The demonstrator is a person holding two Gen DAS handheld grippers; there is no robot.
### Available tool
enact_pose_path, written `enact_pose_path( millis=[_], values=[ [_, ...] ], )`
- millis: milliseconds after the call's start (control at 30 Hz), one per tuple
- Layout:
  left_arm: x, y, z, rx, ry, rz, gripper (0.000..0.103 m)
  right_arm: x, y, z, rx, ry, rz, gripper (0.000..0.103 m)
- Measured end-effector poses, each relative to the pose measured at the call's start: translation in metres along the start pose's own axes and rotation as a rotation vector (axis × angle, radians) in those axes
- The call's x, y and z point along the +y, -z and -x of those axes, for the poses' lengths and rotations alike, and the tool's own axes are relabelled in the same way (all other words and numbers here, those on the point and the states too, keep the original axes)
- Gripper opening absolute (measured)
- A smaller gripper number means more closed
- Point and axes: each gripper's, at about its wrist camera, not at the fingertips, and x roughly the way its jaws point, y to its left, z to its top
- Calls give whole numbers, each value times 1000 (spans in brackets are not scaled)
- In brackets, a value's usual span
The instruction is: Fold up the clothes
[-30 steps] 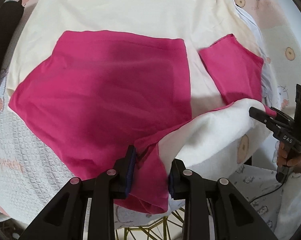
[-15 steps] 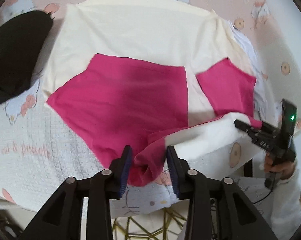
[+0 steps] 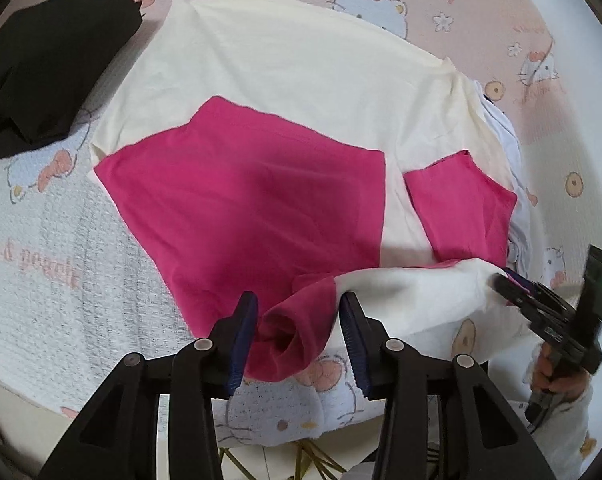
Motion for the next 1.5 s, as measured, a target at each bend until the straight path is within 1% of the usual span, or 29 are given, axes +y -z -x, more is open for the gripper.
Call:
enact_pose_path(
  millis=[67, 133, 200, 300, 367, 400, 467, 500, 633, 800, 867, 933, 1000, 1100, 1133, 1167, 1267, 1400, 1500],
  values=[
    [-1, -1, -3, 9, -3, 0, 39, -2, 2, 9, -16, -7, 3, 44],
    [-1, -3, -6, 20, -3, 1, 39, -4, 5, 17, -29, -9, -1, 49],
    [-3, -3, -6, 23, -9, -10, 39, -8, 9, 20, -38, -27, -16, 52],
    [-6, -1, -6, 29, -32, -34, 39, -8, 16, 19, -29, -38, -15, 52],
    [-10, 2, -4, 28, -41, -48, 39, -5, 20, 13, -14, -18, 17, 52],
    [-10, 3, -4, 31, -43, -49, 39, -4, 22, 10, -9, -5, 31, 51],
    [-11, 6, -2, 36, -47, -50, 39, -2, 25, 8, -23, 18, 54, 37],
    [-11, 7, -2, 38, -48, -51, 39, -2, 25, 7, -29, 28, 60, 27],
    [-8, 10, 2, 44, -39, -25, 39, -11, 22, 6, -38, 19, 19, 18],
    [-8, 13, 10, 42, -49, -12, 39, -23, 18, 3, -55, 8, -51, 16],
    [-11, 15, 15, 30, -56, -29, 39, -23, 16, -1, -52, 11, -62, 16],
    [-8, 16, 17, 21, -31, -11, 39, -24, 12, -2, -47, 9, -77, 16],
    [-5, 17, 19, 12, -8, 6, 39, -29, 8, -1, -58, -27, -116, 16],
    [3, 20, 13, 14, -12, 42, 39, -35, 3, -4, -56, -63, -147, 16],
    [5, 19, 10, 14, 9, 49, 39, -37, 2, -7, -41, -70, -154, 16],
    [7, 18, 6, 13, 28, 56, 39, -38, 1, -8, -45, -78, -161, 17],
    [7, 11, -3, 13, 15, 53, 39, -42, -1, -8, -46, -109, -172, 18],
    [2, 7, -4, -29, -21, -4, 38, -48, -2, -10, -53, -144, -187, 18],
    [3, 3, -7, -28, -36, -18, 38, -58, 0, -12, -45, -200, -256, 18]
  ],
)
